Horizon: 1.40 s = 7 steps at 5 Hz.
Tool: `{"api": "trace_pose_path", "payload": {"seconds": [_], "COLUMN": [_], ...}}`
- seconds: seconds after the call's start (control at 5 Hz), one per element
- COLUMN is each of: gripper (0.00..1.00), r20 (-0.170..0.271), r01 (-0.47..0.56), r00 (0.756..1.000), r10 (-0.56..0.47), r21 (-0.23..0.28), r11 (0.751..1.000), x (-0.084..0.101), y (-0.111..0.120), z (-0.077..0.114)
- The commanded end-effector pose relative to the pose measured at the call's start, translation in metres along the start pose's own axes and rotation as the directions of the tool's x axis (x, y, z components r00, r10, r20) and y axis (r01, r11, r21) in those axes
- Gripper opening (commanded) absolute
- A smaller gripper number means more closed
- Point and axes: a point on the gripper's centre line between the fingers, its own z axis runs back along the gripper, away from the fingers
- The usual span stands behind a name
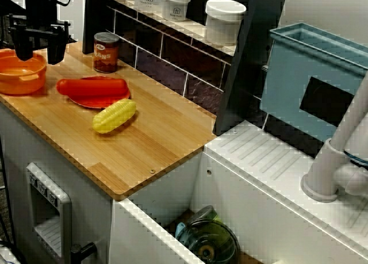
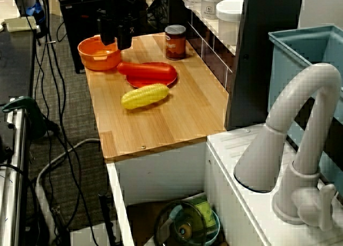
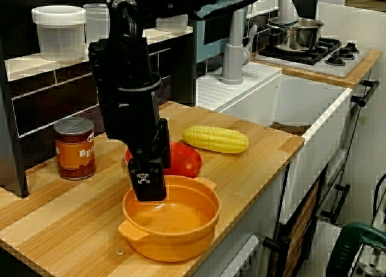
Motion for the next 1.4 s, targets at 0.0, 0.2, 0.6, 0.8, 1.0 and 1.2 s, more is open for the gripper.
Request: {"api": "trace_pose_path", "payload": {"seconds": [0.0,0.2,0.6,0.8,1.0,1.2], "gripper": [1.0,1.0,0.0,0.0,0.0,0.0], "r20": [0.036,0.027,-0.015,-0.027,-0.035,-0.047], "r01": [-0.024,-0.007,0.013,0.002,0.006,0.025], "r00": [0.999,1.0,1.0,1.0,0.999,0.999], "r10": [0.024,0.006,-0.013,-0.002,-0.006,-0.026], "r21": [0.012,0.031,0.003,0.006,-0.003,-0.015], "r11": [1.0,0.999,1.0,1.0,1.0,1.0], "x": [0.009,0.011,0.013,0.015,0.013,0.01], "y": [0.002,-0.001,0.001,0.001,0.002,0.0], "z": [0.0,-0.008,-0.003,0.003,0.012,0.024]}}
